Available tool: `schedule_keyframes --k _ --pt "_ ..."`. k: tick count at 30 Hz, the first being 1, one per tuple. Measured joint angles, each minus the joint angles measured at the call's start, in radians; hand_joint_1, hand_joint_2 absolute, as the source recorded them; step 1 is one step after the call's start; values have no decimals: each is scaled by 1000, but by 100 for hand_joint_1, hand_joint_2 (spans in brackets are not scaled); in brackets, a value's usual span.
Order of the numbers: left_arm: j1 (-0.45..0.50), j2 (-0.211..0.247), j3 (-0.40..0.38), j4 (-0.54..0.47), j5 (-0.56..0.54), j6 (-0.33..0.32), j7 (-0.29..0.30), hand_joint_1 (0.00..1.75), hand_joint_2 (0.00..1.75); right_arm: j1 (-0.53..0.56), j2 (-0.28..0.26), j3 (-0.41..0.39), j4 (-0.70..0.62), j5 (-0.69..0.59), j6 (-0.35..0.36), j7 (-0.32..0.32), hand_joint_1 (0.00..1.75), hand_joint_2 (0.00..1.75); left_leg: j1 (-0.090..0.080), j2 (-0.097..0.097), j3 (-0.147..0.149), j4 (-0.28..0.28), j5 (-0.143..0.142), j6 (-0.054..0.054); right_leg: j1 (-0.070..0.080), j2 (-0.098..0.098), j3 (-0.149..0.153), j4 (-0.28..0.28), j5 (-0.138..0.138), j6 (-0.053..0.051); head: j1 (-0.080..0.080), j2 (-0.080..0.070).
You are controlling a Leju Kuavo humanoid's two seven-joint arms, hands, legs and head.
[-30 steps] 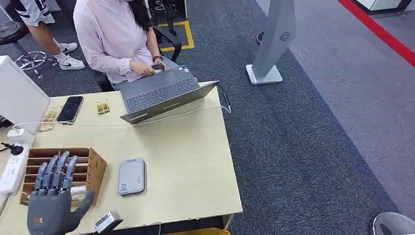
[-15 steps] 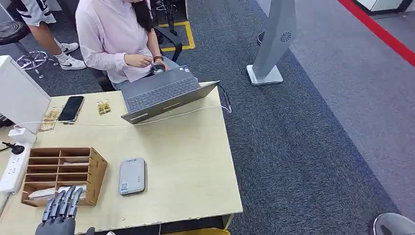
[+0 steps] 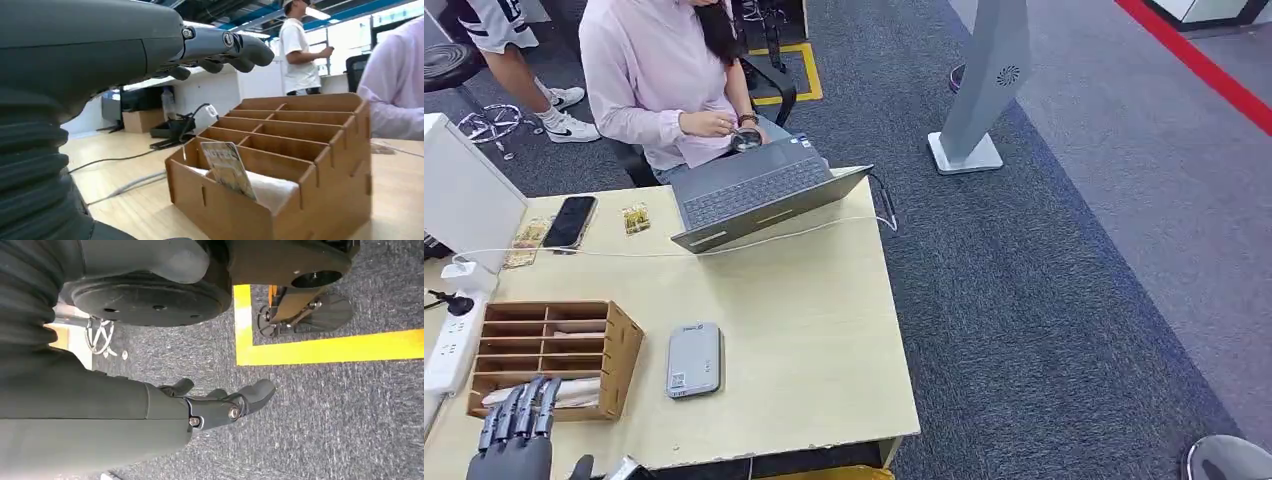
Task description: Pass the card to the sensor for recognition and then transmit it.
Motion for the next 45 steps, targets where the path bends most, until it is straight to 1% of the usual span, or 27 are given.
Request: schedule_keyframes --k 6,15,20,25,34,39,45 --pt "-42 -26 35 45 -11 -24 -26 0 175 0 0 0 0 -5 15 0 0 175 0 0 0 0 0 0 0 0 0 0 0 0 0 0" --pt "-110 -50 54 114 -26 -54 -36 0 175 0 0 0 0 6 30 -4 0 175 0 -1 0 0 0 0 0 0 0 0 0 0 0 0" --pt "-152 -58 54 145 -46 -75 -24 0 175 0 0 0 0 14 32 -3 0 175 0 -1 0 0 1 0 0 0 0 0 0 0 0 0" --pt "-174 -61 53 163 -49 -85 -24 0 175 0 0 0 0 18 32 -1 0 175 0 -1 0 0 1 0 0 0 0 0 0 0 0 0" --pt "-175 -63 47 168 -34 -84 -5 0 175 0 0 0 0 17 29 -1 0 175 0 -1 0 0 1 0 0 0 0 0 0 0 0 0" --pt "-149 -62 47 156 -26 -68 12 0 175 0 0 0 0 14 28 -3 0 175 0 -1 0 0 1 0 0 0 0 0 0 0 0 0" --pt "-126 -55 47 129 -10 -66 12 0 175 0 0 0 0 14 27 -3 0 175 0 -1 0 0 1 0 0 0 0 0 0 0 0 0"
